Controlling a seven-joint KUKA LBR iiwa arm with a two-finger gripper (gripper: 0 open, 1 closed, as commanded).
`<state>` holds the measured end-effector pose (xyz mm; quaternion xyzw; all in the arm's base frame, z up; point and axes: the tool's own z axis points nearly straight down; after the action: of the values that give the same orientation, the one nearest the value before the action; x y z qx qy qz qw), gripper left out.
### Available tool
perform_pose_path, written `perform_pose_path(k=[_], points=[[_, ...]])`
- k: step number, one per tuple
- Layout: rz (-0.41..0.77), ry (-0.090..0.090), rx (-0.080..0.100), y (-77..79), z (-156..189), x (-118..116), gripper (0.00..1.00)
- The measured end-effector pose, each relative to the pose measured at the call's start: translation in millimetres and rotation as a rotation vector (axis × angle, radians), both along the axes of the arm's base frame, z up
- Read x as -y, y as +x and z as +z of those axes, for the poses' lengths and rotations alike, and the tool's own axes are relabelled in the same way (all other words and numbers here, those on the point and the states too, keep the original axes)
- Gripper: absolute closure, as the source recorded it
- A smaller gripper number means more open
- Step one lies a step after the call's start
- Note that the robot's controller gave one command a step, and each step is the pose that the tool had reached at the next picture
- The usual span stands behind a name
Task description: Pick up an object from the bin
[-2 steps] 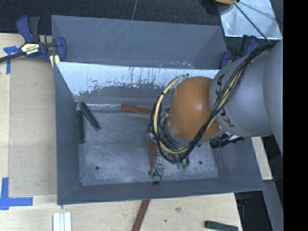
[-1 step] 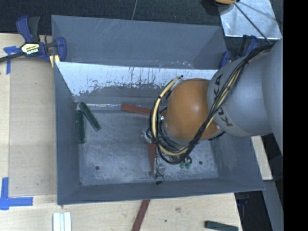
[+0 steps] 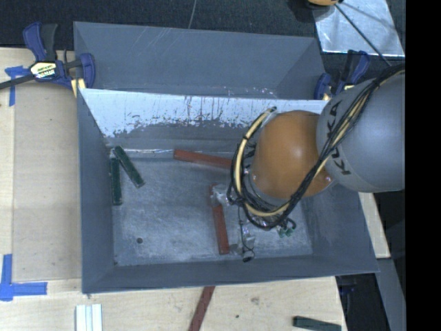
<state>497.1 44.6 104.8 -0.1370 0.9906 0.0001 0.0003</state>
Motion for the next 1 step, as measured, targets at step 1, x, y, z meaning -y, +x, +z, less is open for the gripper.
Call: perform_pose_path(k=[1], points=[[-0.021,0.0,0.001,2.8,3.3,6.5,0.0]])
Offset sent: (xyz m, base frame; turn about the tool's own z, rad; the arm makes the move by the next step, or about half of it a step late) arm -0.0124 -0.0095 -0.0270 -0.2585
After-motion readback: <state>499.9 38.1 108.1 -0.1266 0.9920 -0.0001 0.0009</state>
